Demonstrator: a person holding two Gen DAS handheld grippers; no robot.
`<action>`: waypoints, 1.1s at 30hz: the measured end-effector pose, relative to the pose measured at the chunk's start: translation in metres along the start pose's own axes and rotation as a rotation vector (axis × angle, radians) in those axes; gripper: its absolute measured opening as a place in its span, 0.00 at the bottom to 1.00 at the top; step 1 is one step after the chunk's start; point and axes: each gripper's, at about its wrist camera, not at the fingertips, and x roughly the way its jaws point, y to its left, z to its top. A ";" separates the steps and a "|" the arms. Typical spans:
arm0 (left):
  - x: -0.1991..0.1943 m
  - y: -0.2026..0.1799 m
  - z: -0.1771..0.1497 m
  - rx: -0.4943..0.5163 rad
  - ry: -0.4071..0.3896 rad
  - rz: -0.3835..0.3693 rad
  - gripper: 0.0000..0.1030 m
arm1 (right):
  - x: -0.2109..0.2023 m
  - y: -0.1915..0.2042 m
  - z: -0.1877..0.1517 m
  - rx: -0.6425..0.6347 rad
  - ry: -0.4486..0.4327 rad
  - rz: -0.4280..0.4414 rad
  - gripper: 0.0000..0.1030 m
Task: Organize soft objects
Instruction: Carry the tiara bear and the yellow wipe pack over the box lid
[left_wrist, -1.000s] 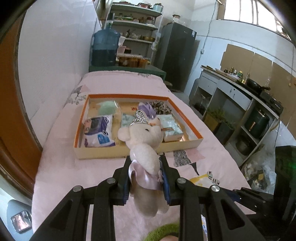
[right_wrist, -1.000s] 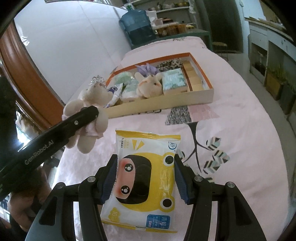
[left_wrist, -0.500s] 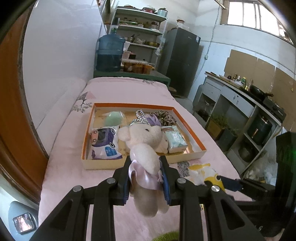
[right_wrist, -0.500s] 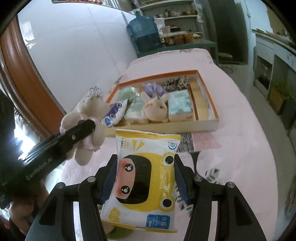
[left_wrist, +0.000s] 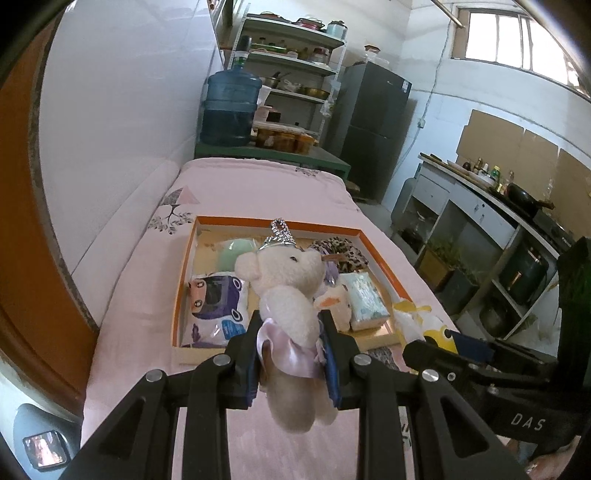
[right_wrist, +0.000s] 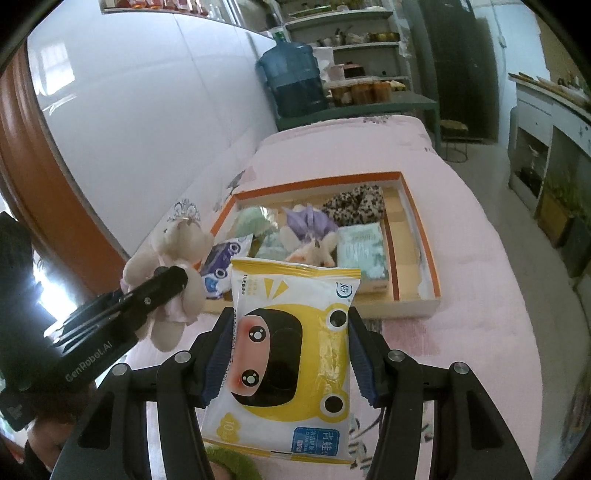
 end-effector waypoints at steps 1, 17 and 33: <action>0.002 0.001 0.001 -0.002 -0.001 0.000 0.28 | 0.002 0.000 0.003 -0.001 -0.001 0.000 0.57; 0.028 0.013 0.020 -0.022 0.004 0.006 0.28 | 0.025 -0.004 0.037 -0.028 -0.020 -0.021 0.57; 0.069 0.032 0.056 -0.036 0.035 0.012 0.28 | 0.057 -0.026 0.080 -0.042 -0.021 -0.066 0.57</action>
